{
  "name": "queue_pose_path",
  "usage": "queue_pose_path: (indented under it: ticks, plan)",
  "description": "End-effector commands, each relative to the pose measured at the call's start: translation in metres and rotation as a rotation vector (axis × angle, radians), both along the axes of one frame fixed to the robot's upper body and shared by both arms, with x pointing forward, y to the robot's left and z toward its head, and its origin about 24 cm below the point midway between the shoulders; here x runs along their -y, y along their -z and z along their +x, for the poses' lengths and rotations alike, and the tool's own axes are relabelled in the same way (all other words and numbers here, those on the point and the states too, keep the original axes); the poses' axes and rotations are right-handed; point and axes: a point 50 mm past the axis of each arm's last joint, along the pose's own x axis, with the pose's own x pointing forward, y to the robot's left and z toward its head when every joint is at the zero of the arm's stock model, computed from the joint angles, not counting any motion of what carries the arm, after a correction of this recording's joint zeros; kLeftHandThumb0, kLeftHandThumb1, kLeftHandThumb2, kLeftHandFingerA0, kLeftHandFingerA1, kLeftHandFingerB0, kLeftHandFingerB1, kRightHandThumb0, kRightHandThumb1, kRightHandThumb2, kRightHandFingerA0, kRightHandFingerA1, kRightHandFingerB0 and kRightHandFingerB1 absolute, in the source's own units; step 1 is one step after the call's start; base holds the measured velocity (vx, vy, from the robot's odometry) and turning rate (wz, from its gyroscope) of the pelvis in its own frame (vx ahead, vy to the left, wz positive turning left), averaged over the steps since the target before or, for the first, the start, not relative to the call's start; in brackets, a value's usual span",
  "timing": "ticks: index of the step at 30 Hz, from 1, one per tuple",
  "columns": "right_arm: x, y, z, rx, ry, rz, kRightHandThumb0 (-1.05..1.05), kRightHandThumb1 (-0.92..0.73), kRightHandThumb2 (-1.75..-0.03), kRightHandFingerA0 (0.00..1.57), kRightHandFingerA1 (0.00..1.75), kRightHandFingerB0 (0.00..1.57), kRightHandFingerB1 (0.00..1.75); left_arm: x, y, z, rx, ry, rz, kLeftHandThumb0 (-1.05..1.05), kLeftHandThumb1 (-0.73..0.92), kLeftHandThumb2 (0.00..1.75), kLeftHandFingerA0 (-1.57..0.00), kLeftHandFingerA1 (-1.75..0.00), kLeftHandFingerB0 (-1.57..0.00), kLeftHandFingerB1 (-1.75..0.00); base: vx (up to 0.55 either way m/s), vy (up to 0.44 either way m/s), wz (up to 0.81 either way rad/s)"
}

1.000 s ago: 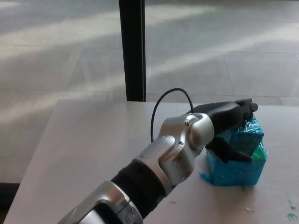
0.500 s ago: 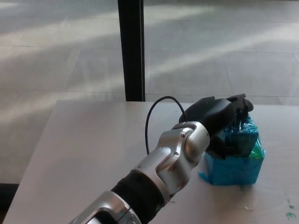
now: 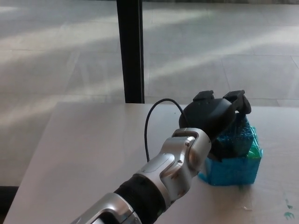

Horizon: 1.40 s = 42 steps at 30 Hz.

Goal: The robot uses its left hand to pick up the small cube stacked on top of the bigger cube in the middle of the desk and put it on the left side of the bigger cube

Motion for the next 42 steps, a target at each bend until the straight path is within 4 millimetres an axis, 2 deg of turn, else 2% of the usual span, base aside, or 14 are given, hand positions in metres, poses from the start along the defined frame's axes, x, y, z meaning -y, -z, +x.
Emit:
queue_pose_path:
  ticks: [1, 5, 6, 8, 10, 12, 15, 20, 29, 31, 34, 37, 39, 42]
  plan:
    - [0.007, -0.005, 0.0, 0.014, 0.002, -0.042, -0.76, -0.7, -0.84, 0.6, 1.02, 0.55, 0.79, -0.005, 0.014, 0.001, -0.052, -0.019, 0.05, -0.22, 0.71, 0.76, -0.74, -1.07, -0.68, -0.78, 0.0, 0.0, 0.0]
    - [0.008, -0.004, -0.002, 0.013, 0.021, -0.033, -0.77, -0.7, -0.84, 0.63, 1.04, 0.56, 0.8, -0.01, 0.0, 0.009, -0.046, -0.039, 0.039, -0.14, 0.65, 0.77, -0.7, -0.88, -0.65, -0.62, 0.0, 0.0, 0.0]
    - [0.008, -0.004, -0.002, 0.01, 0.022, -0.028, -0.75, -0.7, -0.84, 0.63, 1.03, 0.55, 0.8, -0.012, -0.004, 0.011, -0.034, -0.039, 0.042, -0.1, 0.67, 0.67, -0.7, -1.64, -0.57, -1.33, 0.0, 0.0, 0.0]
    - [0.008, -0.004, -0.002, 0.008, 0.021, -0.023, -0.75, -0.7, -0.84, 0.63, 1.03, 0.55, 0.8, -0.013, -0.005, 0.012, -0.024, -0.039, 0.042, -0.1, 0.67, 0.67, -0.7, -1.64, -0.57, -1.33, 0.0, 0.0, 0.0]
    - [0.008, -0.003, -0.004, 0.007, 0.043, -0.002, -0.77, -0.69, -0.84, 0.67, 1.03, 0.58, 0.8, -0.021, -0.013, 0.017, 0.022, -0.043, 0.063, -0.17, 0.64, 0.73, -0.79, -1.22, -0.73, -0.77, 0.0, 0.0, 0.0]
    - [0.007, -0.002, -0.007, 0.005, 0.047, -0.006, -0.76, -0.54, -1.09, 0.71, 0.95, 0.58, 0.78, -0.025, -0.013, 0.017, 0.032, -0.054, 0.048, -0.17, 0.61, 0.73, -0.82, -1.45, -0.72, -0.74, 0.0, 0.0, 0.0]
    - [0.007, -0.001, -0.009, -0.011, 0.025, -0.033, -0.77, -0.74, -0.82, 0.69, 0.96, 0.57, 0.77, -0.031, -0.019, 0.02, 0.047, -0.058, 0.017, -0.13, 0.54, 0.89, -0.78, -1.75, -0.65, -1.62, 0.0, 0.0, 0.0]
    - [0.008, -0.002, -0.01, -0.007, 0.01, -0.061, -0.79, -0.72, -0.81, 0.72, 0.98, 0.6, 0.78, -0.044, -0.043, 0.029, 0.102, -0.08, 0.032, -0.22, 0.6, 0.85, -0.91, -1.66, -0.79, -1.11, 0.0, 0.0, 0.0]
    - [0.008, -0.001, -0.01, -0.003, 0.028, -0.065, -0.75, -0.71, -0.84, 0.74, 0.99, 0.6, 0.8, -0.046, -0.044, 0.029, 0.119, -0.073, 0.053, -0.13, 0.61, 0.91, -0.81, -1.72, -0.72, -1.37, 0.0, 0.0, 0.0]
    - [0.008, -0.001, -0.01, -0.007, 0.021, -0.062, -0.75, -0.69, -0.86, 0.73, 1.0, 0.62, 0.82, -0.053, -0.056, 0.033, 0.161, -0.074, 0.073, -0.17, 0.64, 0.83, -0.78, -1.14, -0.76, -0.83, 0.0, 0.0, 0.0]
    - [0.009, 0.001, -0.013, -0.004, 0.044, -0.041, -0.75, -0.68, -0.85, 0.75, 1.03, 0.64, 0.83, -0.066, -0.081, 0.041, 0.207, -0.097, 0.055, -0.15, 0.6, 0.98, -0.78, -1.75, -0.64, -1.61, 0.0, 0.0, 0.0]
    - [0.01, 0.001, -0.016, -0.014, 0.04, -0.048, -0.75, -0.69, -0.85, 0.74, 1.0, 0.62, 0.81, -0.076, -0.088, 0.043, 0.249, -0.095, 0.062, -0.12, 0.59, 1.02, -0.86, -1.75, -0.74, -1.58, 0.0, 0.0, 0.0]
    - [0.01, 0.001, -0.018, -0.01, 0.041, -0.044, -0.75, -0.69, -0.86, 0.74, 1.01, 0.6, 0.81, -0.096, -0.089, 0.044, 0.277, -0.102, 0.109, -0.2, 0.63, 0.78, -0.86, -1.19, -0.82, -0.91, 0.0, 0.0, 0.0]
    - [0.009, 0.001, -0.017, -0.006, 0.034, -0.048, -0.74, -0.69, -0.85, 0.75, 1.02, 0.61, 0.81, -0.11, -0.084, 0.044, 0.27, -0.118, 0.14, -0.12, 0.58, 0.79, -0.92, -1.65, -0.71, -1.3, 0.0, 0.0, 0.0]
